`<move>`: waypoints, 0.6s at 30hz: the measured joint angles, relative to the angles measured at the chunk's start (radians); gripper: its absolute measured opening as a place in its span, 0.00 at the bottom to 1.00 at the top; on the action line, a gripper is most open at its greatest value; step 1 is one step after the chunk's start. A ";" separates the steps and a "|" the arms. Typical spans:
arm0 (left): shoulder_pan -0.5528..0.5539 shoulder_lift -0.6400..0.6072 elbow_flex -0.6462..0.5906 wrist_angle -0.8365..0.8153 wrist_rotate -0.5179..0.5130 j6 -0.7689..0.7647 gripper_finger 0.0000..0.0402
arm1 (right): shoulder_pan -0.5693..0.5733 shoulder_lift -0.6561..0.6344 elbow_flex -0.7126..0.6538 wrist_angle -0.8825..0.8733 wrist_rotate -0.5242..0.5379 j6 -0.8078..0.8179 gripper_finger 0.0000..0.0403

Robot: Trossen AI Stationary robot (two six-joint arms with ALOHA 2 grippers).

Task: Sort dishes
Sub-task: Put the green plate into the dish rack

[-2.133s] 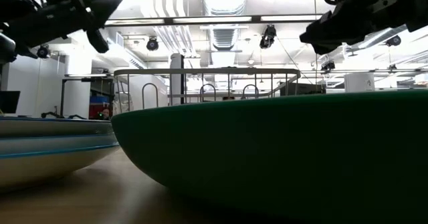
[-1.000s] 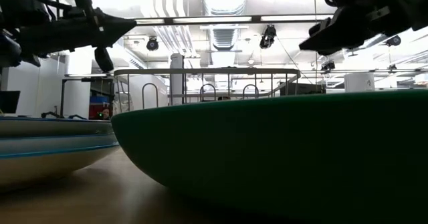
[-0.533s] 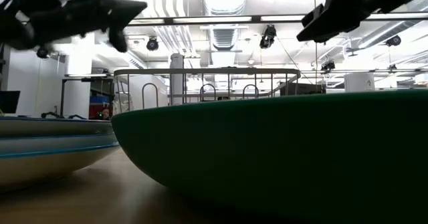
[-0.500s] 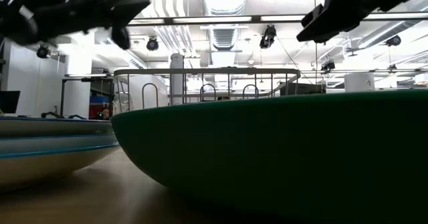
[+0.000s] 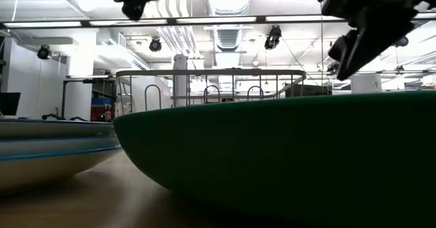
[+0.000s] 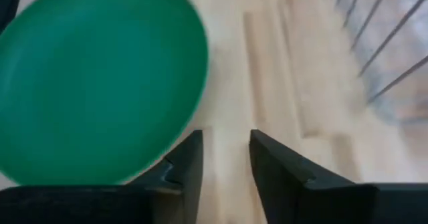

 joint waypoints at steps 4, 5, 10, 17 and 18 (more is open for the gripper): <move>-0.010 -0.010 0.035 -0.021 -0.001 0.017 0.00 | 0.048 0.056 0.000 0.030 0.001 0.092 0.37; -0.012 -0.012 0.040 -0.025 -0.002 0.015 0.00 | 0.055 0.071 0.000 0.044 0.001 0.116 0.38; -0.015 -0.020 0.031 -0.032 -0.003 -0.010 0.00 | 0.080 0.173 0.000 0.114 0.006 0.229 0.42; -0.015 -0.018 0.013 -0.092 -0.003 -0.050 0.00 | 0.081 0.291 0.007 0.193 0.004 0.339 0.44; -0.015 -0.018 0.010 -0.100 -0.003 -0.055 0.00 | 0.081 0.306 0.013 0.193 0.003 0.352 0.43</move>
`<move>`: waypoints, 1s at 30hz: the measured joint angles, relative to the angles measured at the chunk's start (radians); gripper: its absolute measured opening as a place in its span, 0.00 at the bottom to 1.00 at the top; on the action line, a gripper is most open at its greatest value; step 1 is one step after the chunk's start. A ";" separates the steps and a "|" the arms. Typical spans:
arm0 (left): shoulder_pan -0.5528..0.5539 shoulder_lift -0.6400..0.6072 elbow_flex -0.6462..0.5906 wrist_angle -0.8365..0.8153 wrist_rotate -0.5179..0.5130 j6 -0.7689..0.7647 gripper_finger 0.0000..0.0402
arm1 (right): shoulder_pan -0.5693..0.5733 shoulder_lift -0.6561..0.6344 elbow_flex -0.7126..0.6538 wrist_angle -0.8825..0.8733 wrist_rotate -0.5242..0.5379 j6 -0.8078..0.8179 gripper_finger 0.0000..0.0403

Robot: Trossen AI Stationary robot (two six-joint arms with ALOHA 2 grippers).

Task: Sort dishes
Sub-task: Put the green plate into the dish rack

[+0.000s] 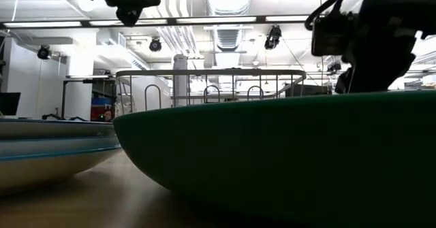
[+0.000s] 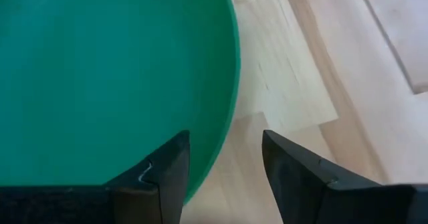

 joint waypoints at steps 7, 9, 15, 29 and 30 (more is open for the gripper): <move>-0.002 -0.001 -0.039 0.001 0.000 -0.008 0.00 | 0.000 0.119 0.054 -0.002 -0.004 0.029 0.44; -0.002 -0.001 -0.057 0.015 0.001 -0.011 0.00 | 0.000 0.153 0.071 -0.002 -0.004 0.030 0.43; -0.002 -0.001 -0.086 0.028 0.001 -0.030 0.00 | 0.000 0.213 0.107 -0.002 -0.010 0.026 0.39; -0.004 0.000 -0.092 0.125 -0.011 -0.092 0.00 | -0.008 0.220 0.117 0.012 0.031 0.045 0.02; -0.004 0.000 -0.092 0.135 -0.013 -0.092 0.00 | -0.009 0.214 0.117 0.008 0.039 0.045 0.02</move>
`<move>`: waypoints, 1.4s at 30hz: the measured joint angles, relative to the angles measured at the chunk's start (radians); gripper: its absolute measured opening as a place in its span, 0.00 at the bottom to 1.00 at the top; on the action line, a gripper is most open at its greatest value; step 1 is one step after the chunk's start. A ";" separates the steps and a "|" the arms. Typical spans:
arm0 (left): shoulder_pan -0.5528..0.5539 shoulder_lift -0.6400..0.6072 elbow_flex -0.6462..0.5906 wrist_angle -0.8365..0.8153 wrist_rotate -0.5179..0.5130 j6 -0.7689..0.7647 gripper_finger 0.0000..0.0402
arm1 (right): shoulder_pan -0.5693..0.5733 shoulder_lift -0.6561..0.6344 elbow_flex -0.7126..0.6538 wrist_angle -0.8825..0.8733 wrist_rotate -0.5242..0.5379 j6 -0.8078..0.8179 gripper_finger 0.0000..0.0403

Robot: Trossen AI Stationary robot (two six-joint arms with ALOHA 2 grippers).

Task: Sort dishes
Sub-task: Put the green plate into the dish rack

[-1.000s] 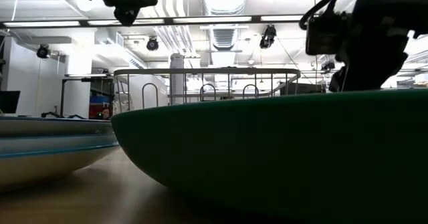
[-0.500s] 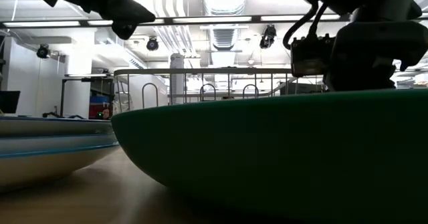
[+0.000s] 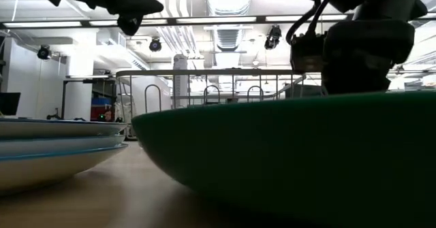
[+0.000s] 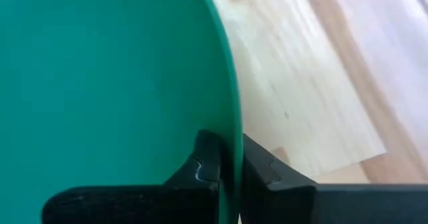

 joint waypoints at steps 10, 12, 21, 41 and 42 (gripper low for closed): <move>0.000 -0.009 0.018 0.147 -0.002 0.005 0.00 | -0.018 -0.191 -0.005 -0.022 0.054 -0.064 0.00; 0.000 -0.013 0.035 0.163 -0.002 0.018 0.00 | -0.030 -0.256 -0.005 -0.021 0.054 -0.117 0.00; 0.000 -0.021 0.165 0.147 -0.002 0.167 0.00 | -0.212 -0.616 0.041 -0.025 0.036 -0.547 0.00; 0.001 -0.022 0.318 -0.138 -0.004 0.521 0.00 | -0.864 -0.409 0.575 -0.087 -0.418 -2.223 0.00; 0.001 -0.023 0.318 -0.149 -0.004 0.510 0.00 | -0.889 -0.388 0.580 -0.093 -0.452 -2.289 0.00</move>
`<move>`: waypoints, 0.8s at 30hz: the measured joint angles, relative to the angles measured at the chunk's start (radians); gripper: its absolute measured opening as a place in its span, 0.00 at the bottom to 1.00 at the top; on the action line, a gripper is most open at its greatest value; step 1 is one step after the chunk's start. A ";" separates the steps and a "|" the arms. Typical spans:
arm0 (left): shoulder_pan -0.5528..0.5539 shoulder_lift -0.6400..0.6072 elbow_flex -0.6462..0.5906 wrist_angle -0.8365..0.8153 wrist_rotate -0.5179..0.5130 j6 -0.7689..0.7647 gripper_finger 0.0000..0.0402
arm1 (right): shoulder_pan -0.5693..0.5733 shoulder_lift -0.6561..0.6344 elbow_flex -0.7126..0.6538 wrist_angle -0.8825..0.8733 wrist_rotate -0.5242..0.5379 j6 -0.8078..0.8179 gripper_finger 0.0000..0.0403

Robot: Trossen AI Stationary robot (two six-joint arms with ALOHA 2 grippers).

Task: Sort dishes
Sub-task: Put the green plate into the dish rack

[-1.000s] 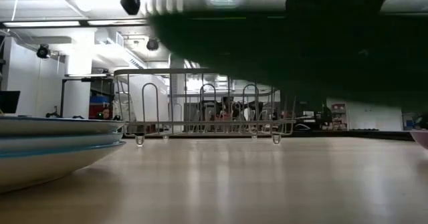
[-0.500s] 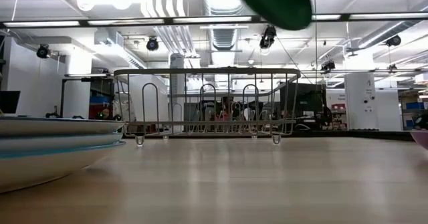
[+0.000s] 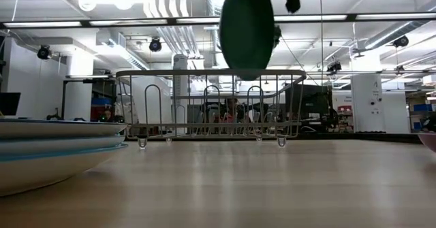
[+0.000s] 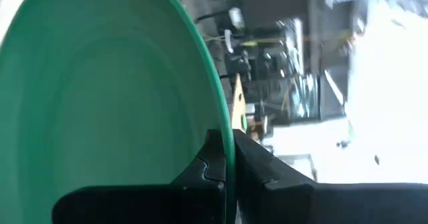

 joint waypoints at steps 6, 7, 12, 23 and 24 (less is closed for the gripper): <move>0.000 -0.004 0.000 -0.047 -0.001 -0.061 0.00 | -0.093 0.070 0.007 -0.054 -0.144 -0.272 0.00; 0.000 -0.004 0.000 -0.048 -0.001 -0.065 0.00 | -0.101 0.078 0.007 -0.061 -0.156 -0.305 0.00; 0.000 -0.005 0.000 -0.049 -0.001 -0.079 0.00 | -0.120 0.088 0.008 -0.155 -0.227 -0.426 0.00; 0.000 -0.005 -0.001 -0.048 -0.003 -0.042 0.00 | -0.193 0.095 -0.007 -0.272 -0.490 -0.647 0.00; 0.000 -0.004 -0.001 -0.048 -0.002 -0.041 0.00 | -0.197 0.097 -0.008 -0.279 -0.489 -0.665 0.00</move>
